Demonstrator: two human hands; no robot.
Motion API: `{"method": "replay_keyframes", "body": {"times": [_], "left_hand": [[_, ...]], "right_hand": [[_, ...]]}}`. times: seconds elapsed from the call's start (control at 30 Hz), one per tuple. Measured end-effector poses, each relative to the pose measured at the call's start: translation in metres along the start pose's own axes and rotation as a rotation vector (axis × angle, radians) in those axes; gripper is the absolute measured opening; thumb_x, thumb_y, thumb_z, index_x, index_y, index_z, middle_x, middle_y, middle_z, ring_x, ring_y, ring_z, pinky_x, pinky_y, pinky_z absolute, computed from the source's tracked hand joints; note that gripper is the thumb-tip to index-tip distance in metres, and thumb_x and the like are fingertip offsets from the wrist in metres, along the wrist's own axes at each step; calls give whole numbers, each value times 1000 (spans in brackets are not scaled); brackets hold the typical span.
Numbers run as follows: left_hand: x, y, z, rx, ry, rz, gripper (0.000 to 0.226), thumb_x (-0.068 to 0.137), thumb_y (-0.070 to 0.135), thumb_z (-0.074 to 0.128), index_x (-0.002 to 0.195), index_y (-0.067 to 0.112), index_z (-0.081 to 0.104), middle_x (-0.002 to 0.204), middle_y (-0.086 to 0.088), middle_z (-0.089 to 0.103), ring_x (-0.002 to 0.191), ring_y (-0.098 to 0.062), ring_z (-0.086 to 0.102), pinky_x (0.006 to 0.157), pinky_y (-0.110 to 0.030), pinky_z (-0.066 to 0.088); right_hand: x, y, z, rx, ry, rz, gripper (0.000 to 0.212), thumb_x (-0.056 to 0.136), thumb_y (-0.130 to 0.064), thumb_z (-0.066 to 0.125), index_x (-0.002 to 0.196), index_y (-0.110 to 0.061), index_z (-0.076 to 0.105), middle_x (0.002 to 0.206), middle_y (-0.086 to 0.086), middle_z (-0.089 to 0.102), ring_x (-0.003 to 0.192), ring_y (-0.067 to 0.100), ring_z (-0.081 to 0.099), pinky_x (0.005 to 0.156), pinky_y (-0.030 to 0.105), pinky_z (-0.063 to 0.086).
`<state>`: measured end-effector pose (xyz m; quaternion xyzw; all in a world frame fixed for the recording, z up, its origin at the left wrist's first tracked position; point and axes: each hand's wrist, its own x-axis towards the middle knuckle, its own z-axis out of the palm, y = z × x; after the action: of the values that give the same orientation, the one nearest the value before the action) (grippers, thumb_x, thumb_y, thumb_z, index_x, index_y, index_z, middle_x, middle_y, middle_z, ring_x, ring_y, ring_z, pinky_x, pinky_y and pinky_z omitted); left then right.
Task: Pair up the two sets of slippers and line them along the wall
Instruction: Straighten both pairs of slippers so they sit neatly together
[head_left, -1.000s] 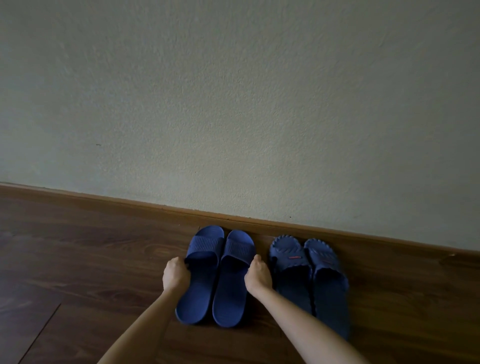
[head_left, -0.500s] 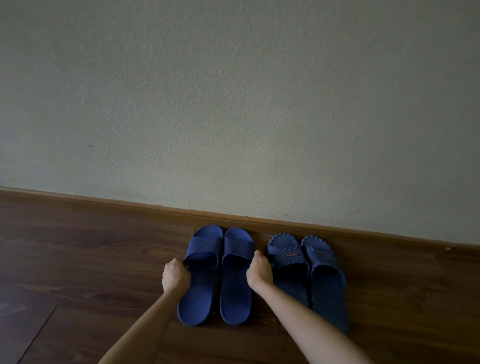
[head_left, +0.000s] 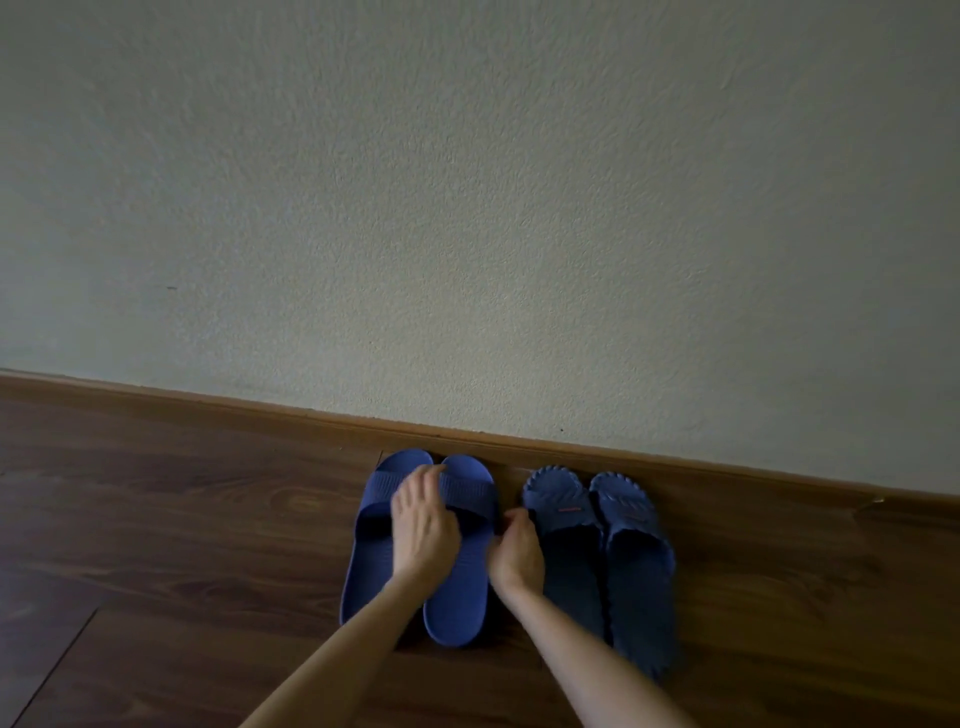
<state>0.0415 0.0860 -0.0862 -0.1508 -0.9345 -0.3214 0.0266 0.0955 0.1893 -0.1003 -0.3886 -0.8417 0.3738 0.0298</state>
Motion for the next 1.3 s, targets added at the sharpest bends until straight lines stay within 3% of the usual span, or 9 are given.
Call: {"method": "replay_keyframes", "body": {"times": [0.1,0.23,0.4,0.53,0.67,0.77,0.83,0.97,1.3], "left_hand": [[-16,42,24,-82,-156,168,36,86,21,30,110,7,53,108,-13,56,103,-33,54,91,-41,47],[-41,76,63,-191,-356,32,27,94,19,42,120,10,45,120,-8,46,115,-25,48,90,-34,46],[-44,82,92,-134,-440,-188,56,96,17,45,145,5,19,144,-13,31,135,-29,34,109,-36,37],[-33,77,99,-78,-447,-247,49,93,4,44,140,4,29,142,-13,36,132,-29,36,108,-35,37],[-30,77,104,-107,-429,-291,45,90,-1,45,135,4,40,137,-13,43,129,-30,40,106,-37,41],[-30,76,105,-135,-413,-302,48,90,-1,45,137,6,40,137,-13,44,129,-29,41,106,-37,41],[-29,74,104,-150,-403,-291,48,88,0,48,136,6,42,134,-13,46,126,-30,43,105,-37,43],[-28,67,104,-178,-396,-257,46,84,1,52,129,4,50,125,-15,53,118,-31,49,101,-38,45],[-23,75,102,-184,-412,-262,46,81,-2,50,127,1,53,123,-17,56,117,-32,51,101,-37,44]], "right_hand": [[-19,17,-13,215,387,94,12,88,0,52,98,-5,56,101,18,63,90,37,62,71,41,47],[-30,44,-31,370,607,236,15,86,7,52,100,4,55,105,22,54,86,40,57,67,36,38],[11,86,-73,256,463,372,37,92,-7,55,128,-4,50,130,19,48,110,38,56,83,45,51],[28,100,-81,214,237,371,51,91,-29,62,136,-8,48,143,14,43,126,33,48,98,43,49],[35,99,-71,44,87,237,52,92,-33,60,135,-7,49,153,14,32,141,30,30,109,40,37],[41,97,-70,-8,122,139,38,95,-30,55,120,-1,60,146,18,40,135,32,40,105,38,40],[44,97,-71,-1,151,93,27,96,-28,53,93,-3,64,128,20,54,117,34,54,89,37,46],[45,98,-71,-3,193,57,41,96,-24,52,58,-17,38,112,22,58,100,35,59,75,35,44],[46,94,-71,90,178,120,30,98,-20,50,98,7,64,116,20,56,104,34,58,85,36,46]]}}
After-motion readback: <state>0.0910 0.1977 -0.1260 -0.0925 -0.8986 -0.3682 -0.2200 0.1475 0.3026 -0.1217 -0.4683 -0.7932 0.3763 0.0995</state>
